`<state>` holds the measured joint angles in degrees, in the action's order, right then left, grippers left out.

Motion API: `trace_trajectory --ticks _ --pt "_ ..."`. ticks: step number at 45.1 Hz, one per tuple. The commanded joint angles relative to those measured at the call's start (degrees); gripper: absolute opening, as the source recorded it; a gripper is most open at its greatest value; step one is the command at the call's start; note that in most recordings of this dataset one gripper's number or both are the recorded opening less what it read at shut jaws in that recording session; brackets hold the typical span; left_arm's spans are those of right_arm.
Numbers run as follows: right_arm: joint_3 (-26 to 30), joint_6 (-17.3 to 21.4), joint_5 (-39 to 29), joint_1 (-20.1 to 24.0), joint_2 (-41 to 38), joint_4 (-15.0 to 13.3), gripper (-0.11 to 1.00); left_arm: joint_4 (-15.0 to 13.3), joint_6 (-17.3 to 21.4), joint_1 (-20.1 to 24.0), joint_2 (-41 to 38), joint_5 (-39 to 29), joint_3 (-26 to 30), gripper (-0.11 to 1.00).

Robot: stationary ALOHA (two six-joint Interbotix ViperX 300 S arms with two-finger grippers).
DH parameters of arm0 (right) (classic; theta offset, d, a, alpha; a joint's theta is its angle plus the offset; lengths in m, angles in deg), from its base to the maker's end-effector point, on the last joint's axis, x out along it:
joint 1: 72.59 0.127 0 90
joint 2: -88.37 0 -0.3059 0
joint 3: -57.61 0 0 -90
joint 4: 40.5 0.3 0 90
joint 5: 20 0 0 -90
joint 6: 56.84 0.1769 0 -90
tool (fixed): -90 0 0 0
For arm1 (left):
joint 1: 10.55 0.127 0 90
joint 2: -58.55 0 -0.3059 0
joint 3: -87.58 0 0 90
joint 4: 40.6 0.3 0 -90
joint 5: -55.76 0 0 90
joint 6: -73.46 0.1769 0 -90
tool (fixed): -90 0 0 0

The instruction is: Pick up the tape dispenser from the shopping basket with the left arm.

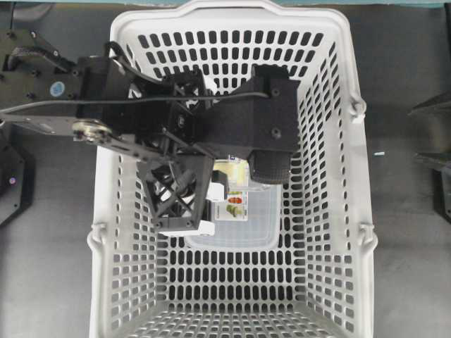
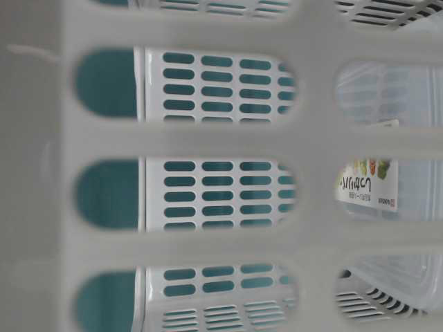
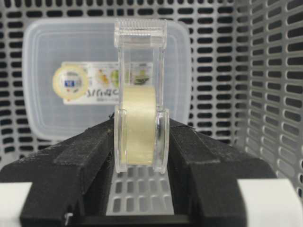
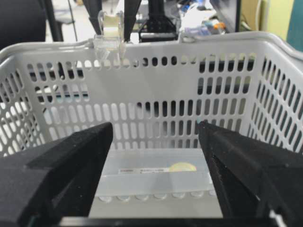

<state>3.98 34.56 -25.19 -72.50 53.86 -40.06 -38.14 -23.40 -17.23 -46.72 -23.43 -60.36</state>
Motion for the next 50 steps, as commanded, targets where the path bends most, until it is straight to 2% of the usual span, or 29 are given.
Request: trace_trajectory --ticks 1,15,22,50 --pt "0.35 0.09 0.62 0.09 -0.26 0.26 0.70 0.09 0.00 0.00 0.79 0.70 -0.35 0.30" --pt "0.35 0.09 0.53 0.09 -0.09 0.18 0.70 0.09 0.00 -0.18 2.20 8.00 -7.21 0.30" --pt "0.35 0.09 0.35 0.09 0.09 0.18 0.70 0.09 0.00 -0.18 3.34 9.14 -9.05 0.30" --pt "-0.35 0.09 -1.49 -0.18 1.76 0.18 0.71 0.18 0.00 -0.70 3.43 10.11 -9.32 0.30"
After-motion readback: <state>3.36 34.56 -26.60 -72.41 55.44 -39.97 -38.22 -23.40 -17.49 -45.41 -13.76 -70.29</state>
